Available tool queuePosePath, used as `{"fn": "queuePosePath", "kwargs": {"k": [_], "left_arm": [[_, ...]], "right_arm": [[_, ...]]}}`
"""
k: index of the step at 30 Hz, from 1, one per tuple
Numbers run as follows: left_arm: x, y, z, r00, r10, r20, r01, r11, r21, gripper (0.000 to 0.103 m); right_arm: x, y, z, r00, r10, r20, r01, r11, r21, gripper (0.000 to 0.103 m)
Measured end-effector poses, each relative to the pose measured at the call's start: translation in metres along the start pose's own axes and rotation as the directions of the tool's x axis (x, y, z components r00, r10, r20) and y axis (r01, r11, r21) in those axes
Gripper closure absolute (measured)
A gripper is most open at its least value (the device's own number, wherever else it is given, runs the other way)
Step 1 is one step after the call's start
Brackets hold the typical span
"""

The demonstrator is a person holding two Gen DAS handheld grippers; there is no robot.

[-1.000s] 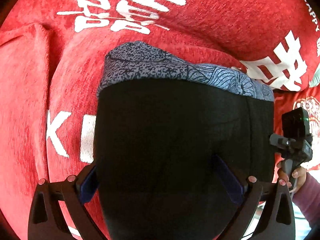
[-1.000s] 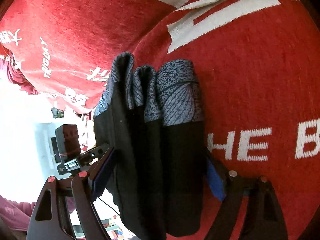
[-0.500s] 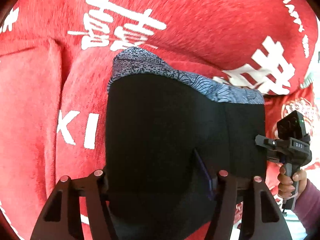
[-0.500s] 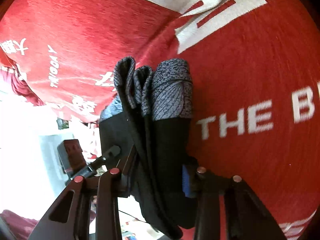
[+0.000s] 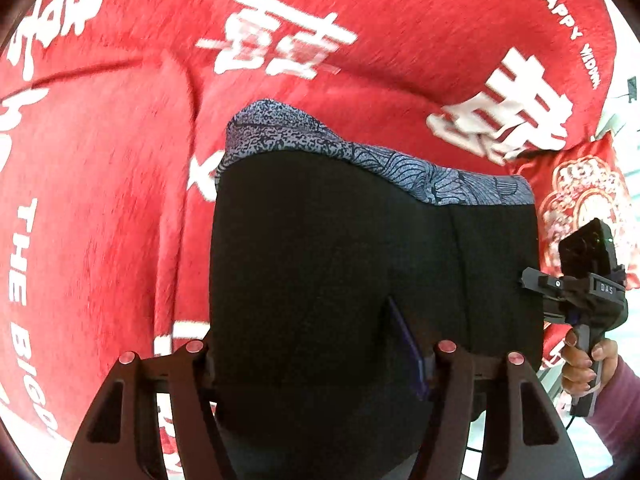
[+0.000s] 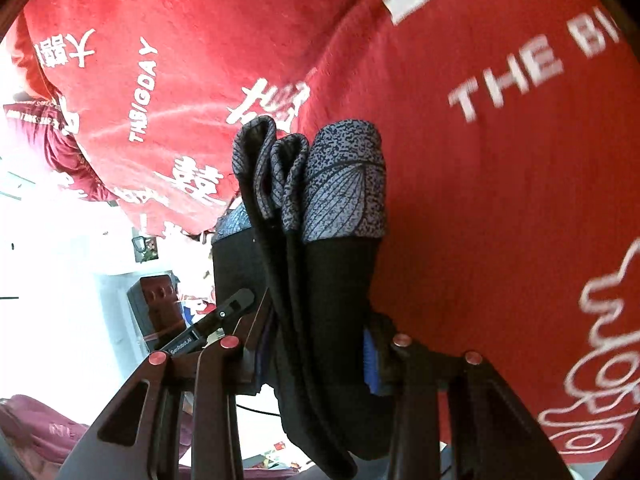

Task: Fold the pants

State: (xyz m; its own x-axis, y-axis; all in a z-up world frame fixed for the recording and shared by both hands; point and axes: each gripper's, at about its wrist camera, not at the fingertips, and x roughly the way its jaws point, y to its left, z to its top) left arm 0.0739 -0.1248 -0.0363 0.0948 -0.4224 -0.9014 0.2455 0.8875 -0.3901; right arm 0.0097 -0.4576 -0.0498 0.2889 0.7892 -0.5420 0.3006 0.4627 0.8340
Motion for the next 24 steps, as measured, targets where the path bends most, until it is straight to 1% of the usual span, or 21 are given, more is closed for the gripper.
{"fn": "queuePosePath", "kwargs": {"k": [1, 2, 3, 4, 5, 6, 8, 9, 10, 13, 14, 15, 16, 17, 20, 23, 24], "left_arm": [[0.005, 0.005, -0.003, 1.0, 0.017, -0.005, -0.017, 1.0, 0.008, 0.031], [0.015, 0.011, -0.008, 0.998, 0.068, -0.007, -0.068, 0.997, 0.031, 0.026], [0.022, 0.016, -0.01, 0.996, 0.093, -0.013, -0.093, 0.995, 0.039, 0.023], [0.029, 0.022, -0.013, 0.994, 0.106, -0.021, -0.105, 0.994, 0.04, 0.012], [0.031, 0.029, -0.015, 0.994, 0.106, 0.009, -0.106, 0.994, 0.038, 0.002], [0.032, 0.032, -0.015, 0.994, 0.111, 0.018, -0.112, 0.993, 0.043, 0.0], [0.035, 0.035, -0.014, 0.995, 0.096, 0.016, -0.097, 0.994, 0.044, 0.0], [0.036, 0.036, -0.014, 0.996, 0.089, 0.014, -0.09, 0.995, 0.041, 0.0], [0.036, 0.037, -0.014, 0.996, 0.086, 0.013, -0.087, 0.995, 0.04, 0.0], [0.035, 0.037, -0.014, 0.996, 0.086, 0.001, -0.086, 0.996, 0.03, 0.0], [0.034, 0.036, -0.014, 0.995, 0.097, -0.002, -0.097, 0.995, 0.029, 0.0], [0.033, 0.034, -0.014, 0.994, 0.108, -0.002, -0.108, 0.994, 0.032, 0.0], [0.031, 0.031, -0.014, 0.992, 0.123, 0.0, -0.123, 0.992, 0.04, 0.0], [0.029, 0.026, -0.014, 0.989, 0.147, 0.001, -0.146, 0.988, 0.052, 0.0], [0.022, 0.016, -0.016, 0.98, 0.199, -0.007, -0.197, 0.976, 0.087, 0.0], [0.008, 0.005, -0.023, 0.978, 0.211, -0.009, -0.208, 0.971, 0.12, 0.0], [0.004, 0.001, -0.025, 0.976, 0.215, -0.006, -0.213, 0.968, 0.131, 0.0]], "right_arm": [[0.007, -0.002, -0.003, 1.0, -0.02, -0.006, 0.02, 1.0, 0.001, 0.064], [0.012, -0.005, -0.005, 0.999, -0.046, -0.011, 0.046, 0.999, -0.003, 0.064], [0.021, -0.009, -0.007, 0.995, -0.1, -0.019, 0.099, 0.995, -0.018, 0.062], [0.025, -0.012, -0.008, 0.991, -0.133, -0.025, 0.132, 0.991, -0.028, 0.057], [0.032, -0.015, -0.01, 0.98, -0.196, -0.029, 0.194, 0.98, -0.046, 0.054], [0.033, -0.016, -0.011, 0.974, -0.228, -0.017, 0.226, 0.972, -0.065, 0.048], [0.033, -0.014, -0.01, 0.96, -0.279, 0.009, 0.278, 0.955, -0.105, 0.038], [0.033, -0.013, -0.01, 0.951, -0.309, 0.02, 0.309, 0.944, -0.119, 0.03], [0.035, -0.01, -0.011, 0.941, -0.336, 0.029, 0.337, 0.932, -0.131, 0.029], [0.032, -0.007, -0.014, 0.93, -0.366, 0.045, 0.369, 0.922, -0.122, 0.029], [0.031, -0.004, -0.016, 0.921, -0.385, 0.057, 0.39, 0.914, -0.116, 0.028], [0.029, -0.001, -0.018, 0.909, -0.41, 0.071, 0.416, 0.902, -0.111, 0.026], [0.028, 0.002, -0.022, 0.901, -0.427, 0.08, 0.433, 0.895, -0.109, 0.026], [0.025, 0.006, -0.025, 0.886, -0.453, 0.096, 0.462, 0.881, -0.106, 0.026], [0.023, 0.013, -0.033, 0.858, -0.5, 0.114, 0.511, 0.854, -0.101, 0.026], [0.016, 0.016, -0.044, 0.831, -0.54, 0.136, 0.552, 0.829, -0.083, 0.026], [0.014, 0.018, -0.049, 0.818, -0.558, 0.142, 0.57, 0.818, -0.072, 0.026]]}}
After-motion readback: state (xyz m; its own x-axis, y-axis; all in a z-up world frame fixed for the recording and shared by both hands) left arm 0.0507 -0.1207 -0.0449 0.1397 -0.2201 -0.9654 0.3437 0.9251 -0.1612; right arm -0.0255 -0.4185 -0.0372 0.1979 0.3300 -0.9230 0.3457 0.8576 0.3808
